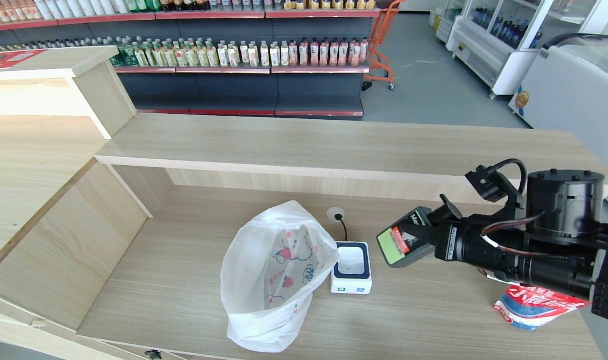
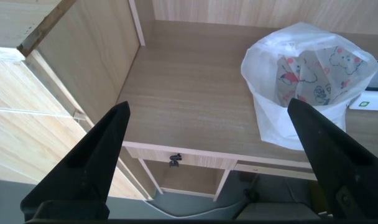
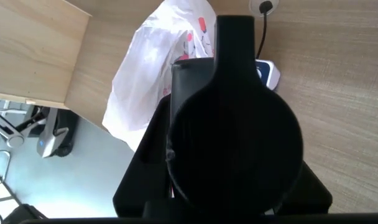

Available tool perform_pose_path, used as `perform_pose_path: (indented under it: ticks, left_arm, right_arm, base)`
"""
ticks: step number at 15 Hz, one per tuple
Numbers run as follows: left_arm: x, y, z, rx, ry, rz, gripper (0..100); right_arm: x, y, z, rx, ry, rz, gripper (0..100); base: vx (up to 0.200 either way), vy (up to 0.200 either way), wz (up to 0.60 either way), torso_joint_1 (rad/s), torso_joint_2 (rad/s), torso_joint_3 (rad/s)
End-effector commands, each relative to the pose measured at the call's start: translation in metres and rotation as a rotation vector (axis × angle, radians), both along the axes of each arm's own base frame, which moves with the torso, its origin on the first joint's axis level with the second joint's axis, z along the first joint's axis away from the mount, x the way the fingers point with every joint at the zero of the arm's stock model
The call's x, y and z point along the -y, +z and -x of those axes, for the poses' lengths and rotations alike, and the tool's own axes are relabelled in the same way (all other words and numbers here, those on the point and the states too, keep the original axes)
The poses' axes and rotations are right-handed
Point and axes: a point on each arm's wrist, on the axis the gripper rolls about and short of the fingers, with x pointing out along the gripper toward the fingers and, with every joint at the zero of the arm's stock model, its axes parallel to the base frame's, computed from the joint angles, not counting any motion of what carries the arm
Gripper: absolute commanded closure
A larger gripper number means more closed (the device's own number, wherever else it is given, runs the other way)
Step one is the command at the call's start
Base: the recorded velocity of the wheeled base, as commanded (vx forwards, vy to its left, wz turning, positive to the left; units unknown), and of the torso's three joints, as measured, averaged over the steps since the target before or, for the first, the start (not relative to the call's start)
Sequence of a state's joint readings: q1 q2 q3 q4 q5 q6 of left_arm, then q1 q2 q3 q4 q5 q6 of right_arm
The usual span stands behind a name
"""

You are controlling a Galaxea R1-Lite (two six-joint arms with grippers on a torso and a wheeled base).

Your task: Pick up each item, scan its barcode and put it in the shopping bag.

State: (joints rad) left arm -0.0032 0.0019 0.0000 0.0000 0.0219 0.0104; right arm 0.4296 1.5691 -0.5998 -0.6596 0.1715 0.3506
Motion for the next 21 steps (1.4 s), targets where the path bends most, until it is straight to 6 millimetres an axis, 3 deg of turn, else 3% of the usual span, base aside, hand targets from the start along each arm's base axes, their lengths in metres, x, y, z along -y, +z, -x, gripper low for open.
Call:
perform_pose_path:
  ticks: [1, 7, 11, 16, 21]
  left_arm:
    - [0.000, 0.000, 0.000, 0.002, 0.001, -0.002, 0]
    - [0.000, 0.000, 0.000, 0.000, 0.001, 0.000, 0]
    - [0.000, 0.000, 0.000, 0.000, 0.000, 0.001, 0]
    - [0.000, 0.000, 0.000, 0.002, 0.001, 0.003, 0]
    - [0.000, 0.000, 0.000, 0.000, 0.001, 0.003, 0]
  right_arm:
    - [0.000, 0.002, 0.001, 0.002, 0.000, -0.008, 100]
    - [-0.003, -0.003, -0.005, -0.028, 0.006, -0.023, 100]
    - [-0.004, -0.005, -0.007, -0.053, 0.003, -0.040, 100]
    - [-0.012, -0.025, -0.019, -0.110, -0.001, -0.004, 100]
    - [-0.045, -0.050, -0.058, -0.062, 0.014, 0.160, 100]
  base:
    - [-0.200, 0.000, 0.00, 0.017, 0.01, -0.002]
    - [0.000, 0.000, 0.00, 0.000, 0.00, 0.000]
    - [0.000, 0.200, 0.00, 0.000, 0.00, 0.006]
    - [0.000, 0.040, 0.00, 0.004, 0.00, 0.000]
    - [0.000, 0.000, 0.00, 0.000, 0.00, 0.000]
